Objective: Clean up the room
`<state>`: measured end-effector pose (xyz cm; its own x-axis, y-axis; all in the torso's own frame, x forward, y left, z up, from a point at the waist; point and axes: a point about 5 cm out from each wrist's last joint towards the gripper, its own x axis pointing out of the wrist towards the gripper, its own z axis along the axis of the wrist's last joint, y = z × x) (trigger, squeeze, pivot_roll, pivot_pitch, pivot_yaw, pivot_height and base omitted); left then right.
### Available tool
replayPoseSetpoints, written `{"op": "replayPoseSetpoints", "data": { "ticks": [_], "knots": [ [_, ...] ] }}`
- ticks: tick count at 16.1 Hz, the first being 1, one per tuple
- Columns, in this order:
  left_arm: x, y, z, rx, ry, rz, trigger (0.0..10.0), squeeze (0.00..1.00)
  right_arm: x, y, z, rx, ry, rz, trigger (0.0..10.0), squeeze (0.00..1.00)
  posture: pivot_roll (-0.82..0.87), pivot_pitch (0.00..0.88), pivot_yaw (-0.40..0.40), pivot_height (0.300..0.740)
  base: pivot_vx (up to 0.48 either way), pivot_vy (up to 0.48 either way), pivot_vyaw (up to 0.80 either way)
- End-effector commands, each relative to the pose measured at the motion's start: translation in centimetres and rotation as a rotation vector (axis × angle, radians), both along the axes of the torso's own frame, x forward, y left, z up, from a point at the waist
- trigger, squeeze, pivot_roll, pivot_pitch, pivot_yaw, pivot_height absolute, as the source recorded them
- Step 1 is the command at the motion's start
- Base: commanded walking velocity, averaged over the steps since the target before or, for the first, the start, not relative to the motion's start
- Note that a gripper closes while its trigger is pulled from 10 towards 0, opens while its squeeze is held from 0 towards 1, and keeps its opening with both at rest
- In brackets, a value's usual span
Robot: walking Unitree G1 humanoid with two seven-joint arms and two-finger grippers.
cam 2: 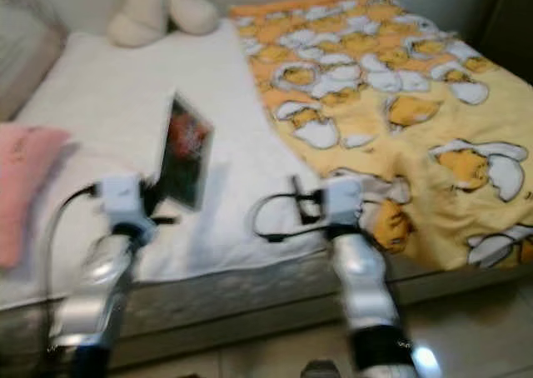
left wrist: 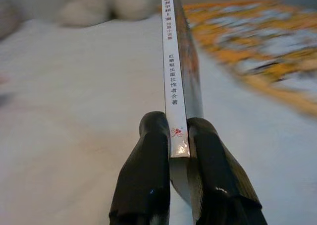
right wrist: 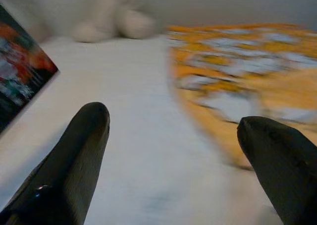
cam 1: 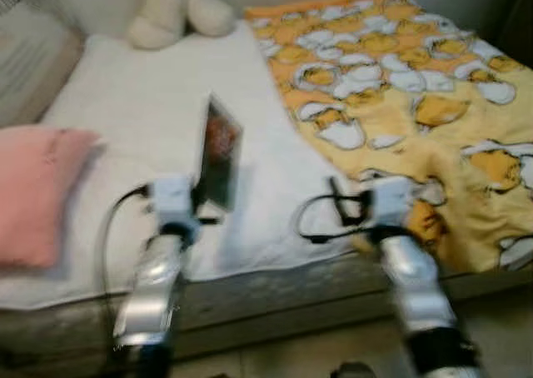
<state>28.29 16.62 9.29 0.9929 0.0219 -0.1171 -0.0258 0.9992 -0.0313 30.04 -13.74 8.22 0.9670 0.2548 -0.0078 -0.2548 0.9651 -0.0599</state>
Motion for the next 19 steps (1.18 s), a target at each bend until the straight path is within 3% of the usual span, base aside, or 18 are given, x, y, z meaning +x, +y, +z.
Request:
{"op": "replayPoseSetpoints", "data": {
  "ticks": [1,4,6,12,19],
  "knots": [
    [0.3,-0.4,1.3,-0.004,-0.058,0.009,10.0,0.00,0.4,-0.6,0.3,-0.007,-0.001,-0.005,10.0,0.00,-0.10,0.000,0.109,0.740,0.000,0.480,0.63],
    [0.3,-0.6,1.0,0.011,-0.041,0.005,10.0,0.00,0.5,-0.5,0.3,-0.007,0.000,-0.002,10.0,0.00,-0.10,0.000,0.108,0.740,0.000,0.480,0.73],
    [0.4,-0.4,0.4,0.034,-0.020,-0.002,10.0,0.00,0.5,-1.1,0.3,0.009,0.009,-0.020,10.0,0.00,-0.10,0.000,0.101,0.740,0.000,0.000,0.63],
    [1.1,-1.2,1.4,0.065,-0.078,-0.067,10.0,0.00,0.3,-1.3,0.2,0.006,0.001,-0.039,10.0,0.00,-0.12,0.000,0.120,0.740,0.000,0.000,0.00],
    [1.4,-1.7,2.1,0.065,-0.120,-0.115,10.0,0.00,0.2,-1.1,0.2,0.007,-0.005,-0.041,10.0,0.00,-0.12,0.000,0.126,0.740,0.391,-0.187,0.00]
  ]
}}
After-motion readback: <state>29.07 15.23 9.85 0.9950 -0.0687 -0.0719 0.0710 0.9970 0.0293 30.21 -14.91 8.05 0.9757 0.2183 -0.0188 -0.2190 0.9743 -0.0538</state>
